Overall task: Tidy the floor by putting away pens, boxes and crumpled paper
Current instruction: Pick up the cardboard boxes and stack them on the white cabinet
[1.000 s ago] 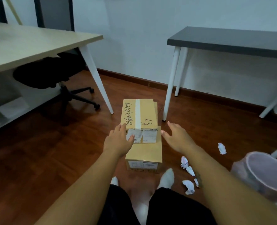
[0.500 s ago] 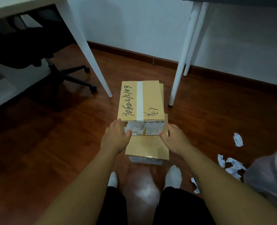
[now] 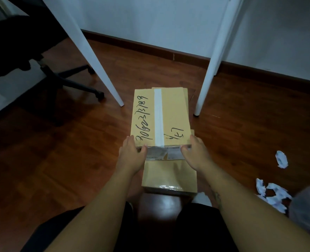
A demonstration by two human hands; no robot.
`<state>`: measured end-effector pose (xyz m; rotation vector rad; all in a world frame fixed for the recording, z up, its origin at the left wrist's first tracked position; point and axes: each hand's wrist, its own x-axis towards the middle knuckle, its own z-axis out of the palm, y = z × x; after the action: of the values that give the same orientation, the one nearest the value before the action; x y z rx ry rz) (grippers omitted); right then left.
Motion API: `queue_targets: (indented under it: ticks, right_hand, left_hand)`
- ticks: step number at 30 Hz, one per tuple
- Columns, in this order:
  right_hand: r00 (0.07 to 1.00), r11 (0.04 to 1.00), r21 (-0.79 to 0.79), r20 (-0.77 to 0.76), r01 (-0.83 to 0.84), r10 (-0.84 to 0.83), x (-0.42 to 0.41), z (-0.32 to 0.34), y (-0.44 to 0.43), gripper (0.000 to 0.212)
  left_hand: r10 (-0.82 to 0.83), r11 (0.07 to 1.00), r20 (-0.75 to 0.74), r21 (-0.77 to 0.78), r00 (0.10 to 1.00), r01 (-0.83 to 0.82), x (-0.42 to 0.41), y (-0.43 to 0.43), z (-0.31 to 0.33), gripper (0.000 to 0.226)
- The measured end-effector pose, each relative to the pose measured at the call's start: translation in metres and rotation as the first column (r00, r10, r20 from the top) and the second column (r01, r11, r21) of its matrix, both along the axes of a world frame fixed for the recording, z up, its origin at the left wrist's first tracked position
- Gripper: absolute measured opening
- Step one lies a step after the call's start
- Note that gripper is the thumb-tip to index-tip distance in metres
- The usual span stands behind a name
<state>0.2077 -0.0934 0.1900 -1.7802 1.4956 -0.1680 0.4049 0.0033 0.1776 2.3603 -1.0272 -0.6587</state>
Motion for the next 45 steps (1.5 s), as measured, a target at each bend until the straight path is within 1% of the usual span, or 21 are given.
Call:
queue_targets:
  ticks: [3,7,9,10,13,16,19,23,26,29,31,32,34,36,38,39,41,42,43,45]
  right_hand:
    - [0.994,0.994,0.041,0.042,0.101,-0.102,0.010,-0.011,-0.015,0.060]
    - [0.963,0.958,0.160,0.085,0.238,-0.254,0.018,-0.030,-0.033,0.060]
    - [0.944,0.936,0.204,0.106,0.288,-0.314,0.021,-0.040,-0.038,0.062]
    - [0.930,0.921,0.225,0.117,0.318,-0.350,0.023,-0.047,-0.043,0.060]
    - [0.880,0.879,0.272,0.168,0.392,-0.444,0.031,-0.045,-0.045,0.040]
    - [0.825,0.837,0.324,0.220,0.441,-0.520,0.038,-0.049,-0.049,0.038]
    - [0.793,0.812,0.373,0.253,0.448,-0.554,0.040,-0.050,-0.048,0.036]
    - [0.792,0.824,0.380,0.291,0.420,-0.537,0.034,-0.042,-0.046,0.026]
    - [0.784,0.832,0.365,0.317,0.418,-0.533,0.030,-0.020,-0.040,0.033]
    - [0.776,0.833,0.348,0.329,0.431,-0.539,0.026,0.002,-0.031,0.037]
    - [0.758,0.831,0.350,0.358,0.433,-0.545,0.025,0.028,-0.022,0.035]
    - [0.761,0.829,0.359,0.350,0.430,-0.546,0.024,0.030,-0.021,0.032]
    - [0.766,0.845,0.340,0.374,0.412,-0.524,0.026,0.059,-0.014,0.026]
    - [0.776,0.876,0.271,0.409,0.400,-0.481,0.025,0.089,-0.007,0.027]
    - [0.757,0.888,0.218,0.465,0.405,-0.459,0.026,0.123,0.000,0.022]
    - [0.758,0.885,0.223,0.457,0.409,-0.466,0.027,0.125,0.002,0.020]
    - [0.737,0.891,0.201,0.504,0.408,-0.451,0.027,0.165,0.015,0.018]
    - [0.732,0.890,0.200,0.510,0.409,-0.451,0.027,0.176,0.018,0.020]
    - [0.730,0.897,0.179,0.528,0.405,-0.434,0.028,0.196,0.020,0.023]
    - [0.715,0.909,0.140,0.575,0.393,-0.398,0.029,0.233,0.024,0.026]
  left_hand:
    - [0.079,0.996,-0.102,-0.030,0.992,-0.082,0.012,-0.014,-0.023,0.052]
    - [0.170,0.975,-0.263,-0.098,0.950,-0.201,0.015,-0.027,-0.024,0.028]
    - [0.207,0.968,-0.331,-0.066,0.921,-0.241,0.017,-0.033,-0.025,0.031]
    - [0.231,0.964,-0.366,-0.042,0.902,-0.264,0.020,-0.038,-0.030,0.035]
    - [0.305,0.936,-0.462,-0.016,0.833,-0.351,0.023,-0.044,-0.036,0.039]
    - [0.345,0.902,-0.560,-0.024,0.753,-0.431,0.026,-0.048,-0.043,0.032]
    - [0.345,0.877,-0.619,-0.055,0.706,-0.477,0.024,-0.046,-0.045,0.027]
    - [0.290,0.888,-0.689,-0.065,0.665,-0.455,0.025,-0.042,-0.043,0.023]
    - [0.259,0.890,-0.736,-0.070,0.626,-0.450,0.026,-0.035,-0.028,0.023]
    - [0.244,0.893,-0.744,-0.078,0.623,-0.443,0.022,-0.031,-0.002,0.022]
    - [0.210,0.899,-0.756,-0.100,0.620,-0.426,0.022,-0.020,0.023,0.026]
    - [0.218,0.903,-0.753,-0.086,0.621,-0.421,0.020,-0.016,0.020,0.027]
    - [0.203,0.906,-0.745,-0.104,0.635,-0.411,0.020,-0.003,0.039,0.030]
    - [0.171,0.900,-0.747,-0.146,0.643,-0.410,0.018,0.006,0.067,0.030]
    - [0.144,0.886,-0.725,-0.209,0.674,-0.414,0.018,0.010,0.099,0.031]
    - [0.150,0.885,-0.709,-0.214,0.689,-0.414,0.019,0.009,0.102,0.032]
    - [0.109,0.855,-0.698,-0.297,0.708,-0.424,0.021,0.016,0.148,0.029]
    - [0.099,0.849,-0.685,-0.321,0.722,-0.420,0.020,0.019,0.166,0.026]
    - [0.081,0.834,-0.660,-0.365,0.747,-0.413,0.021,0.021,0.189,0.025]
    - [0.038,0.817,-0.637,-0.424,0.770,-0.390,0.025,0.025,0.227,0.026]
